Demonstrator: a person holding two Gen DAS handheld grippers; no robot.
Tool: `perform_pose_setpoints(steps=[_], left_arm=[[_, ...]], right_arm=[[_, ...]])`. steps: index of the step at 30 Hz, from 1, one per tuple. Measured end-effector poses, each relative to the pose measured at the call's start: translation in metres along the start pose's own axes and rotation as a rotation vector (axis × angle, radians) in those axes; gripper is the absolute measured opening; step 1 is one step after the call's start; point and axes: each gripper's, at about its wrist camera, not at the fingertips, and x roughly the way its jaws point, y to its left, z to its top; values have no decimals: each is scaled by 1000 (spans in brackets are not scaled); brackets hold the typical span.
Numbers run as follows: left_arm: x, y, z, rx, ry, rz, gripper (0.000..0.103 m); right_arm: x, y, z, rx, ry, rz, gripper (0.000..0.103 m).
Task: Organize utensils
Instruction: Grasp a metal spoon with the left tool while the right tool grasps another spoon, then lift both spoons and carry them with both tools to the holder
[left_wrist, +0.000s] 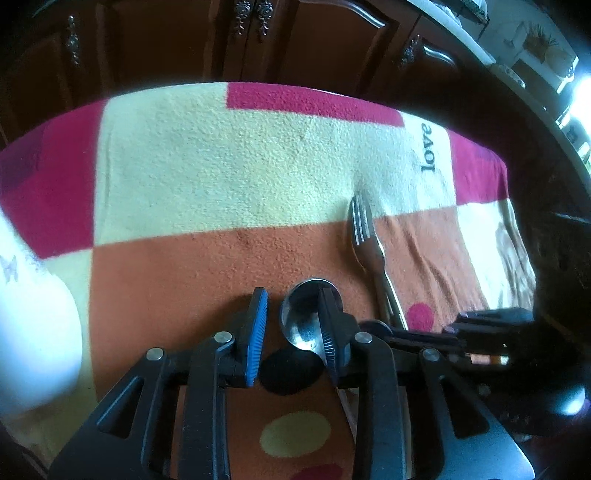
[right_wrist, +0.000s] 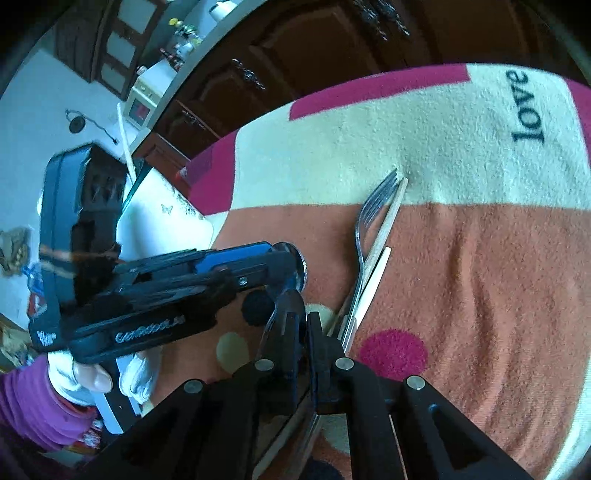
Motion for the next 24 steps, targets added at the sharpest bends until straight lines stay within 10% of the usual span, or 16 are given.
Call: perform_pose_setpoints(steps=[9,24], left_arm=[[-10,-10,-1,43,-15,-13,2],[-131,-4,-19,33,-220,7,2]], right_arm=[[-24,12,-26,-30,-50,-58,3],[-113,66,-20,-95,-275,-185,2]])
